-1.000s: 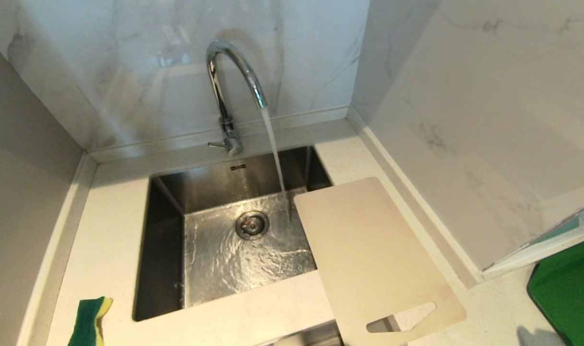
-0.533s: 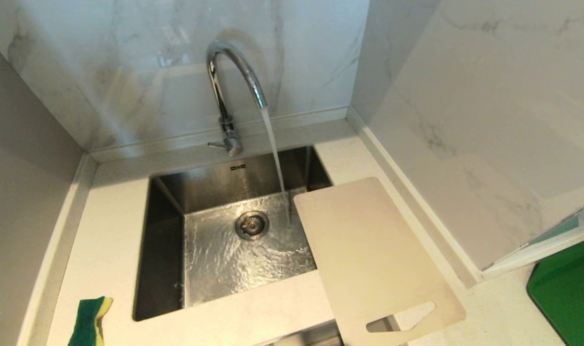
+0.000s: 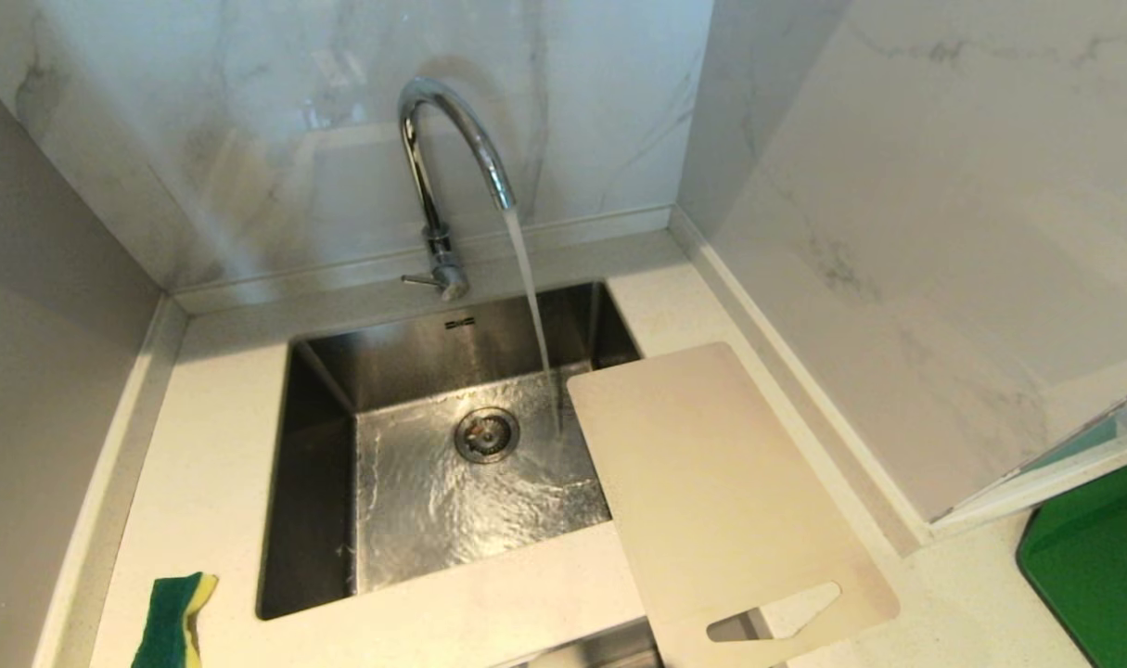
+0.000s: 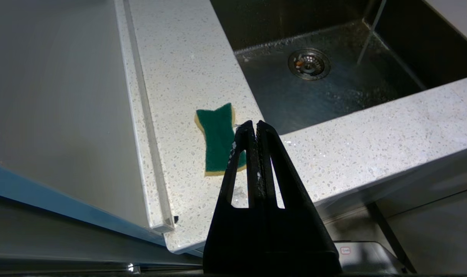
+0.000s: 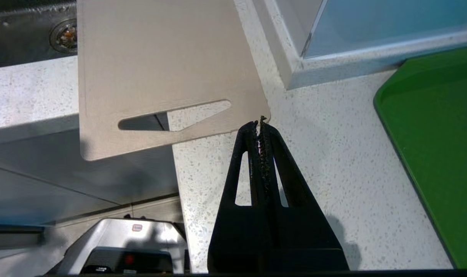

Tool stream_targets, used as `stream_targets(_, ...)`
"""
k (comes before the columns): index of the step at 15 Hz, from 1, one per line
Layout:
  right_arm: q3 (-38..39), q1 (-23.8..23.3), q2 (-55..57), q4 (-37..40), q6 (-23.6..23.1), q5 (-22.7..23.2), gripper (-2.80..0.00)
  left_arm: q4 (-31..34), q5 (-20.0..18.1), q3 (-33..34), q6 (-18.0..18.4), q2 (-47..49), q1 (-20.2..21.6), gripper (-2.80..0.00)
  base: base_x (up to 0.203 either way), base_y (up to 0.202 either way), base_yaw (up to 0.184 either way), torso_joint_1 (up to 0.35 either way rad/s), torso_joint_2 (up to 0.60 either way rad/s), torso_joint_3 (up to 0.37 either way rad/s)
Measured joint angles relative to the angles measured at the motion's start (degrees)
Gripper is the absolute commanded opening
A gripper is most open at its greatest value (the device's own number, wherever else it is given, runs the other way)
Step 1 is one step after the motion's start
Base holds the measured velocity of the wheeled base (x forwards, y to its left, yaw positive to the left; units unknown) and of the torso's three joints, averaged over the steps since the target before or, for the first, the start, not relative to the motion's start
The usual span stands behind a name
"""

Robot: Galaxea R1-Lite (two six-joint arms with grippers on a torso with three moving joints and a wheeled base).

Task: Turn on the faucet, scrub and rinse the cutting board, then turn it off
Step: Turn off the tap

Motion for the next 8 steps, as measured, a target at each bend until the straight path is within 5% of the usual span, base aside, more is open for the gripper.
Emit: stream_targets(8,0.0,-3.2,0.6,2.8,-0.7,1.2,-2.8,0.0,0.0,0.0,0.0,0.0,0.0,-2.8,0.0,0.0,0.0,0.0,0.0,0.0)
